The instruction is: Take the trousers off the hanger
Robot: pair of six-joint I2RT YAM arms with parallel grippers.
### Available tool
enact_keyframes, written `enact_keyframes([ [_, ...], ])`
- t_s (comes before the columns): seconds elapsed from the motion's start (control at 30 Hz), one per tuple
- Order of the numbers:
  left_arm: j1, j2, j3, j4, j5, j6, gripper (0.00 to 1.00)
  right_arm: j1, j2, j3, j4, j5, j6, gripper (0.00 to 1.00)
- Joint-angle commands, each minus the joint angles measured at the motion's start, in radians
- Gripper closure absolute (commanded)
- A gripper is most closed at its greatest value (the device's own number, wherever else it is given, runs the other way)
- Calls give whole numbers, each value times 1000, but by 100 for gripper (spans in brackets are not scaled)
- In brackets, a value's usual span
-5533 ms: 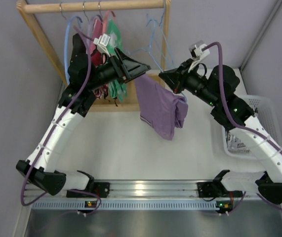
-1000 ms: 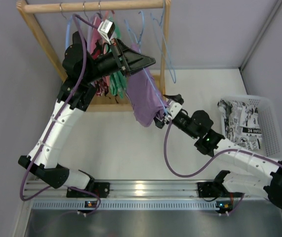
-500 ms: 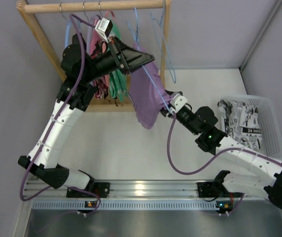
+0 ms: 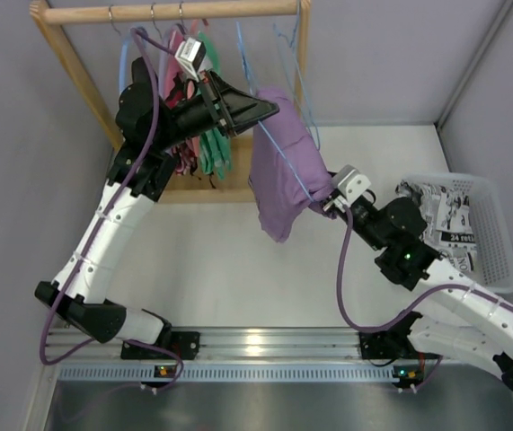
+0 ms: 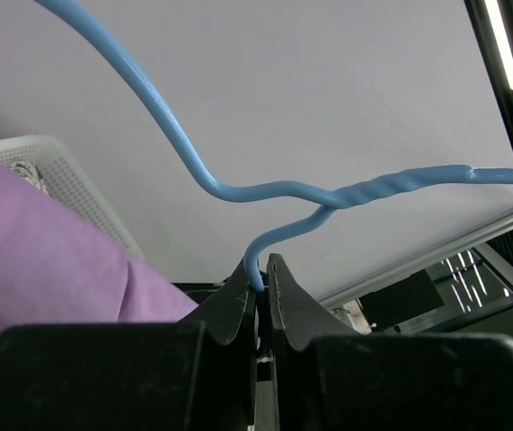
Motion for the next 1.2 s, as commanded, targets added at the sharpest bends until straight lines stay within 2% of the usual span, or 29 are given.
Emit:
enact_keyframes([
  [0.0,15,-25,-20,88,9,55,100,0,-54,89,37,20,11,100],
  [0.43,46,-62,-123,68,32,104,100,1,-87,184,-43,65,11,100],
  [0.67,46,-123,-319,67,55,133,100,1,-54,339,-90,68,28,100],
  [1.17,44,-139,-479,83,74,170,100,0,-5,511,-144,17,6,100],
])
